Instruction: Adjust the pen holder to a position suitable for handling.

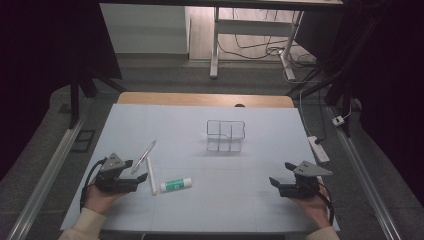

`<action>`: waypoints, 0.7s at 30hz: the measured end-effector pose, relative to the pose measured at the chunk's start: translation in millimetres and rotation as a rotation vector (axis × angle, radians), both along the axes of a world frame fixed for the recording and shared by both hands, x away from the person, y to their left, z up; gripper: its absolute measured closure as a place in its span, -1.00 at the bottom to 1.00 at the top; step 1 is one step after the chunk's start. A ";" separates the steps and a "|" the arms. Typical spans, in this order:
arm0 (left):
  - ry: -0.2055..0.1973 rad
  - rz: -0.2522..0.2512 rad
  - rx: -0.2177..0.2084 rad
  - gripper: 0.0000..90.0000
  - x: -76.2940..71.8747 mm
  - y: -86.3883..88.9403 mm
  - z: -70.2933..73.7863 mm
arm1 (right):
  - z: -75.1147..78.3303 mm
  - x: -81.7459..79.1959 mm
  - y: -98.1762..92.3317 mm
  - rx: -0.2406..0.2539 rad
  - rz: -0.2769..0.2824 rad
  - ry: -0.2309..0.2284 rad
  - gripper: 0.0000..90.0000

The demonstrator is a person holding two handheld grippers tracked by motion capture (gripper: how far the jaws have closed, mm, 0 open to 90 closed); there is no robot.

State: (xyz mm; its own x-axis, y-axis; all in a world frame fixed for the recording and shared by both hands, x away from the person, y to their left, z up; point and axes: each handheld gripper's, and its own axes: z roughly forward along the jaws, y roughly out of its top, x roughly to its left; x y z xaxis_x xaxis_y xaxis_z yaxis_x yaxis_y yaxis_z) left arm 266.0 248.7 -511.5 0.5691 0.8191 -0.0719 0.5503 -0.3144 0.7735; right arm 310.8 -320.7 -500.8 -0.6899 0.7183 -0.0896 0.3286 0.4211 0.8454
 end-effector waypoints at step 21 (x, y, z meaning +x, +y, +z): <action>-0.009 -0.017 0.007 -0.48 -2.2 -2.1 1.5 | 1.2 3.7 2.6 0.010 -0.013 0.013 -0.53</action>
